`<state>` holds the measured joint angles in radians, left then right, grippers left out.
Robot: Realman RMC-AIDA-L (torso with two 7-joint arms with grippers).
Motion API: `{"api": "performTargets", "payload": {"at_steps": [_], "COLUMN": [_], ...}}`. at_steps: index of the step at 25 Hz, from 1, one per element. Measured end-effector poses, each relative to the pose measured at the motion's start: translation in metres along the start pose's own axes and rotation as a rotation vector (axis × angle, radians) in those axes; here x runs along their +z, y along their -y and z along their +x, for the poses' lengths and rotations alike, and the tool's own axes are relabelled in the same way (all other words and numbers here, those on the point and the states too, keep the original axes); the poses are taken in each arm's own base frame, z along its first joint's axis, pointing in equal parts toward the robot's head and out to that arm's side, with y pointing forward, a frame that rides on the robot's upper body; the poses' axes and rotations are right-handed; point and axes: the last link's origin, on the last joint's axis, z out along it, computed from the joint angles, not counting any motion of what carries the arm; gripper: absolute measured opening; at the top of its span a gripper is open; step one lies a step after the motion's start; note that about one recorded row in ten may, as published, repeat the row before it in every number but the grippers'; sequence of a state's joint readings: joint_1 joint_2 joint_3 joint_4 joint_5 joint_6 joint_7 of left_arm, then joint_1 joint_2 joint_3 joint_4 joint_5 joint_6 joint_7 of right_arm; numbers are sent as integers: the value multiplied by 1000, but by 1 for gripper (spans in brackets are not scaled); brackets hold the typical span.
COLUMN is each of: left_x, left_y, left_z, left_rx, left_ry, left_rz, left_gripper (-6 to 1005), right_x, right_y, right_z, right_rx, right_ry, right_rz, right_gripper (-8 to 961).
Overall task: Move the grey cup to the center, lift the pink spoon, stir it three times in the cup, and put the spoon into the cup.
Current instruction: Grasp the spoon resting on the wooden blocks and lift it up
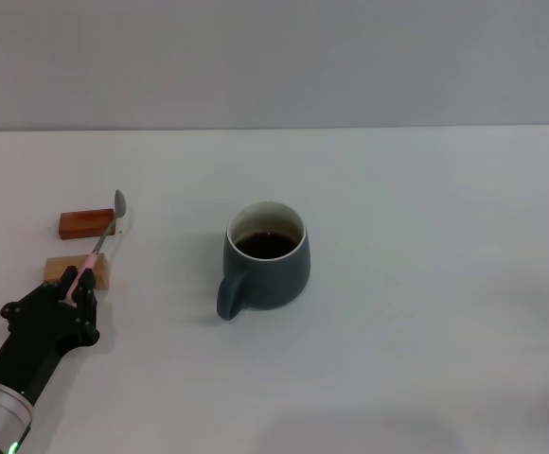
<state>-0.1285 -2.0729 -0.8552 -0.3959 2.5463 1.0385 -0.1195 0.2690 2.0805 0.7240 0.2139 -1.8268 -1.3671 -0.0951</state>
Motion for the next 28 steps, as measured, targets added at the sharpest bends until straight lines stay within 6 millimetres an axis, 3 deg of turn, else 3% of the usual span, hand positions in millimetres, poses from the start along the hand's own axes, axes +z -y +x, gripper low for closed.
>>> {"api": "performTargets", "payload": {"at_steps": [14, 28], "left_x": [4, 18], "left_y": [-4, 8], "left_z": [12, 57], "left_rx": [-5, -20], "left_ry": [-48, -89], "left_rz": [-16, -59], "left_gripper": [135, 135], "right_x": [4, 4], "right_y": [-1, 0], "right_z": [-2, -1], "right_rx": [1, 3], "right_ry": [7, 4], "right_rz": [-2, 5], "right_gripper": [-1, -1]}}
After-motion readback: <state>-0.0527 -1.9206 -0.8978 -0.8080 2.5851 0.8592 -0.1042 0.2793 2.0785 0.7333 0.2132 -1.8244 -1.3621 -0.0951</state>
